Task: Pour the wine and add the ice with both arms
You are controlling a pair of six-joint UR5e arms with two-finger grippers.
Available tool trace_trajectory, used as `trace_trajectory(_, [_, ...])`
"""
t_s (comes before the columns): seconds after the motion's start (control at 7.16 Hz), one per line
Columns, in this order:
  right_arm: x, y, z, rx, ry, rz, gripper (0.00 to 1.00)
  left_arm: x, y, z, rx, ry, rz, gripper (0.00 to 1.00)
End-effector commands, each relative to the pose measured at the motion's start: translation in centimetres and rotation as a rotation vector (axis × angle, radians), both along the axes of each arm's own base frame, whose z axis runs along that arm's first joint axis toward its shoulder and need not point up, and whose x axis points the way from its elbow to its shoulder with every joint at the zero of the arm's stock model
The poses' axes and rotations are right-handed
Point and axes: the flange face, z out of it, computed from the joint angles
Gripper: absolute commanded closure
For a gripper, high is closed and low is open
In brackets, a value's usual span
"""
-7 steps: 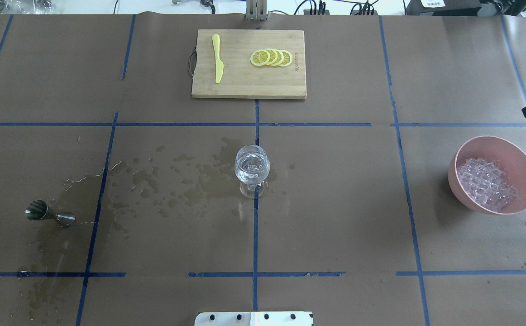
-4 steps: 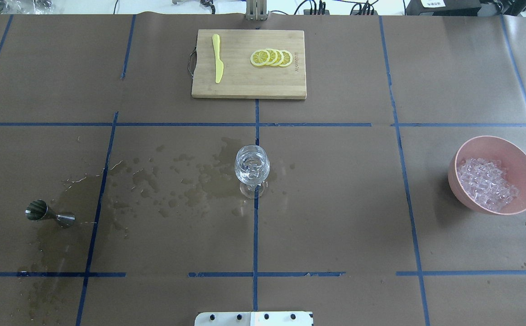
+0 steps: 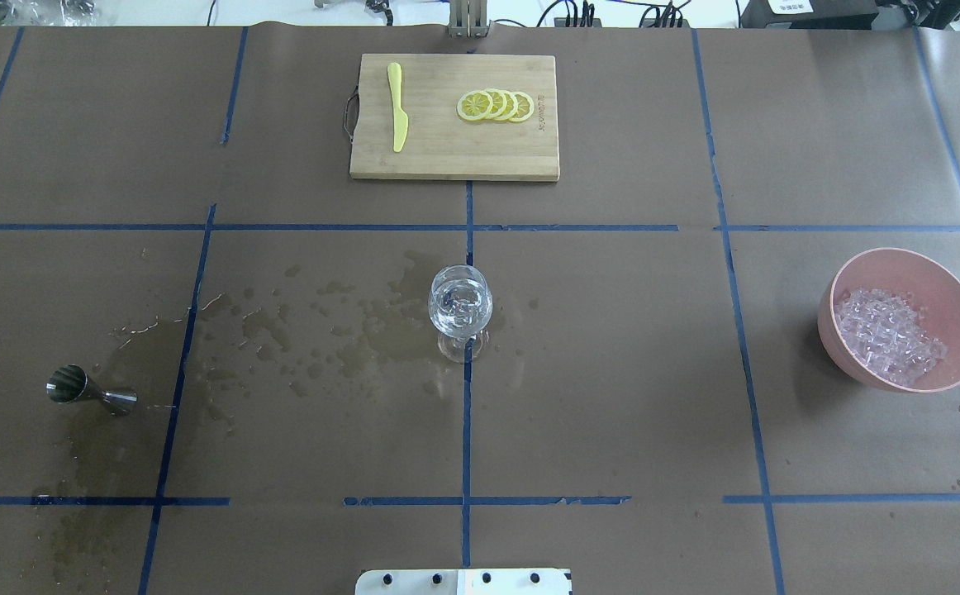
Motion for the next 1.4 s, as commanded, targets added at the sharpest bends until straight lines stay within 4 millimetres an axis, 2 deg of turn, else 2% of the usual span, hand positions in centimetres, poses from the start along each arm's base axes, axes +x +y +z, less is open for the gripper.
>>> trace_trajectory(0.0, [0.0, 0.2, 0.3, -0.001, -0.003, 0.001, 0.00, 0.1, 0.1, 0.4, 0.005, 0.002, 0.003, 0.00])
trace_trajectory(0.28, [0.0, 0.2, 0.0, 0.007, -0.003, -0.001, 0.00, 0.0, 0.3, 0.8, -0.006, 0.001, 0.002, 0.00])
trace_trajectory(0.56, [-0.1, 1.1, 1.1, -0.021, -0.009, 0.005, 0.00, 0.1, 0.3, 0.9, -0.010, 0.000, 0.002, 0.00])
trace_trajectory(0.84, [0.0, 1.2, 1.0, -0.024, -0.008, 0.009, 0.00, 0.1, 0.2, 0.8, -0.008, 0.000, 0.002, 0.00])
trace_trajectory(0.98, [0.0, 1.8, 1.9, -0.043, -0.007, 0.009, 0.00, 0.1, 0.2, 0.6, -0.005, 0.000, 0.002, 0.00])
trace_trajectory(1.26, [-0.1, 1.8, 1.3, -0.032, -0.020, 0.008, 0.00, 0.1, 0.2, 0.5, -0.003, 0.002, 0.002, 0.00])
